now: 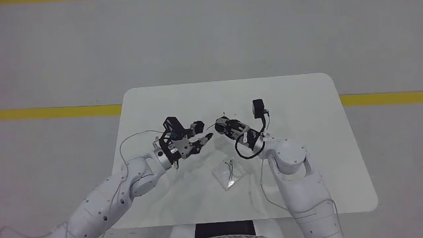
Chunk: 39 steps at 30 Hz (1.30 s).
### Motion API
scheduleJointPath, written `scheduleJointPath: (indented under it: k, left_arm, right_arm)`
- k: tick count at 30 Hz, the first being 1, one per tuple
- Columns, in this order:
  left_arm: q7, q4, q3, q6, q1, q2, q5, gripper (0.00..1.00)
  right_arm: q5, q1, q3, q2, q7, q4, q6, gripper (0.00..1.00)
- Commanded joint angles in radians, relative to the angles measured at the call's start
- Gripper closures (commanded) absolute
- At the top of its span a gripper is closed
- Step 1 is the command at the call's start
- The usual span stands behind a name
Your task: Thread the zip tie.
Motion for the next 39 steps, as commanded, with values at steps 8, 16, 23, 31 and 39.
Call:
scheduleJointPath:
  k: [8, 16, 23, 31, 39]
  left_arm:
    - [0.001, 0.009, 0.021, 0.000, -0.018, 0.008, -0.007, 1.00]
    - [0.007, 0.011, 0.041, 0.000, -0.035, 0.016, -0.017, 0.89]
    - [0.014, 0.012, 0.060, 0.000, -0.050, 0.021, -0.024, 0.86]
    - [0.017, 0.017, 0.079, 0.000, -0.074, 0.024, -0.036, 0.88]
    - [0.018, 0.025, 0.100, 0.000, -0.097, 0.023, -0.045, 0.87]
  right_arm:
    - [0.000, 0.000, 0.000, 0.000, 0.000, 0.000, 0.000, 1.00]
    - [0.000, 0.000, 0.000, 0.000, 0.000, 0.000, 0.000, 1.00]
    - [0.000, 0.000, 0.000, 0.000, 0.000, 0.000, 0.000, 1.00]
    - [0.000, 0.000, 0.000, 0.000, 0.000, 0.000, 0.000, 1.00]
    - [0.000, 0.000, 0.000, 0.000, 0.000, 0.000, 0.000, 1.00]
